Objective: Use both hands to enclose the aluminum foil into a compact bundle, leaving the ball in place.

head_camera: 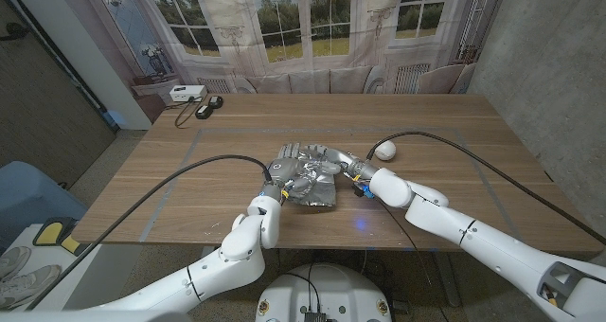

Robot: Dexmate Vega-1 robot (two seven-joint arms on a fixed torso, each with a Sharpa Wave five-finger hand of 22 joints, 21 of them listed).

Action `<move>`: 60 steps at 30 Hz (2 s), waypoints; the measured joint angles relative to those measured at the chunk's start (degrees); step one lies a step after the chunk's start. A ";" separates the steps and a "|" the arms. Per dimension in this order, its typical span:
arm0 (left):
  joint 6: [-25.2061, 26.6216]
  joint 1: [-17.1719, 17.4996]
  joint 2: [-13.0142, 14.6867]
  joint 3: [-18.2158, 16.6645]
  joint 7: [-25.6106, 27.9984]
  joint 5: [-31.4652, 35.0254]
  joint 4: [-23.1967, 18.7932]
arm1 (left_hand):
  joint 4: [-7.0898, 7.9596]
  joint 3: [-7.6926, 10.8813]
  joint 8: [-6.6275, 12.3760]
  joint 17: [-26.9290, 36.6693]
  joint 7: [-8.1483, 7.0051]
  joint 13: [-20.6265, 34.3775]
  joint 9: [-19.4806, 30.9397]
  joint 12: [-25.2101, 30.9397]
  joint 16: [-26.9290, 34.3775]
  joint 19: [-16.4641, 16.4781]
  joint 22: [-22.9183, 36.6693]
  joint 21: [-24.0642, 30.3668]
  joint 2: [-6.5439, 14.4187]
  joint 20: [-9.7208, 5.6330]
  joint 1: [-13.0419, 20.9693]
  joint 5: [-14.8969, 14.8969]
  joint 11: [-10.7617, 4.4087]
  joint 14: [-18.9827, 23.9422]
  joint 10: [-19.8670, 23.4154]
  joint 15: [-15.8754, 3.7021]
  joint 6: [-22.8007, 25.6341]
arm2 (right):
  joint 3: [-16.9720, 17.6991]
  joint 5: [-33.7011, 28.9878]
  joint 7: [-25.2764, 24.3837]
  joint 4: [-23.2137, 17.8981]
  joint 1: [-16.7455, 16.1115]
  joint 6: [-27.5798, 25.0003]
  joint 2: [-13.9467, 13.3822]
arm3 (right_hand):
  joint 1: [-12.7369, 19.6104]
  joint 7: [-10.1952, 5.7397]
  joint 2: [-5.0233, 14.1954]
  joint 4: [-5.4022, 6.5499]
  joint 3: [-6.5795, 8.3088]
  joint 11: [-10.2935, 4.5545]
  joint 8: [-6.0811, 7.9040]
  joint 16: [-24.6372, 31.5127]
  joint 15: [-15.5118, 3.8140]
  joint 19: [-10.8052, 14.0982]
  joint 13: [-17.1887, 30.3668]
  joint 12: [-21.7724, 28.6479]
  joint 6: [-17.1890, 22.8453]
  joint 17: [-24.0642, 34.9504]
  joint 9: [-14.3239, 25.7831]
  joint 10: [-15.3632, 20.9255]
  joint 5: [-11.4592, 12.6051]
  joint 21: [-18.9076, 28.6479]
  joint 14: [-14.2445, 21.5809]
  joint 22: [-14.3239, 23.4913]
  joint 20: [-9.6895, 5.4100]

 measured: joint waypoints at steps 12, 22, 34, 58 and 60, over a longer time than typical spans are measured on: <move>2.88 -0.71 -1.46 2.21 2.98 4.63 3.33 | -0.37 -3.84 3.97 -0.17 1.44 0.53 0.00 4.31 1.66 12.18 -0.08 2.90 1.16 -4.30 6.13 5.01 -2.87 11.31 4.64 -3.86 -0.01 | -0.34 -1.49 -0.91 -0.89 0.18 -1.07 -0.36 | 1.07 -0.12 -1.05 0.00 0.00 0.09 0.27 0.28 0.29 0.77 0.02 0.00 -0.93 0.01 0.01 -0.08 -0.19 0.45 0.30 0.01 0.27; 1.41 -0.04 -2.54 1.43 8.15 2.36 5.24 | -0.11 -5.74 5.36 -0.17 3.56 0.37 0.28 5.90 2.43 22.55 -0.08 4.04 2.95 -9.52 12.18 6.09 -2.97 20.35 13.06 -6.04 5.46 | -1.38 -3.38 -1.46 -3.26 0.34 -2.85 -0.71 | 8.44 -2.12 -2.76 -0.56 0.56 -0.46 1.34 1.34 -0.27 9.89 -0.14 0.67 0.01 0.01 0.15 -0.60 -0.74 3.20 5.05 0.08 1.45; -0.25 -0.41 -5.05 -0.81 12.13 -2.45 9.92 | -0.27 -6.85 7.07 -0.04 5.00 0.29 0.49 7.14 3.09 33.05 -0.07 6.08 5.69 -14.55 21.11 5.10 -3.11 29.87 21.23 -7.46 17.54 | -4.47 -14.84 -0.35 -6.82 1.64 -14.90 -0.85 | 20.39 -3.47 -6.49 -0.07 -1.52 -2.79 2.17 3.65 -2.69 18.20 0.10 2.22 2.94 0.81 0.15 4.89 0.70 5.34 14.76 0.68 -1.33; -3.04 -2.69 -6.92 -1.05 18.65 -9.89 14.43 | 0.16 -4.93 8.90 1.20 1.11 2.53 0.82 14.03 11.06 40.01 4.68 17.49 5.55 -17.76 34.87 -8.45 -7.82 51.97 43.64 -8.55 39.26 | -7.05 -19.73 3.64 -8.12 3.81 -20.13 -1.10 | 34.86 -4.04 -1.13 0.71 -9.29 -4.94 4.27 17.39 -3.09 21.08 2.87 7.12 17.65 12.43 0.11 21.39 -0.12 9.34 29.29 1.79 -4.10; -3.44 -2.76 -6.92 -1.03 19.26 -10.26 14.59 | -0.31 -5.40 9.57 1.20 1.19 3.03 0.83 14.59 12.99 37.33 8.09 19.99 5.43 -16.73 34.99 -8.45 -8.14 51.99 44.57 -8.56 41.21 | -7.05 -19.96 3.02 -8.00 3.62 -19.94 -1.10 | 35.70 -4.14 -0.81 0.55 -9.65 -5.32 4.35 18.65 -3.06 21.08 3.18 7.77 19.09 13.84 0.11 22.59 -0.12 9.57 29.85 1.82 -4.10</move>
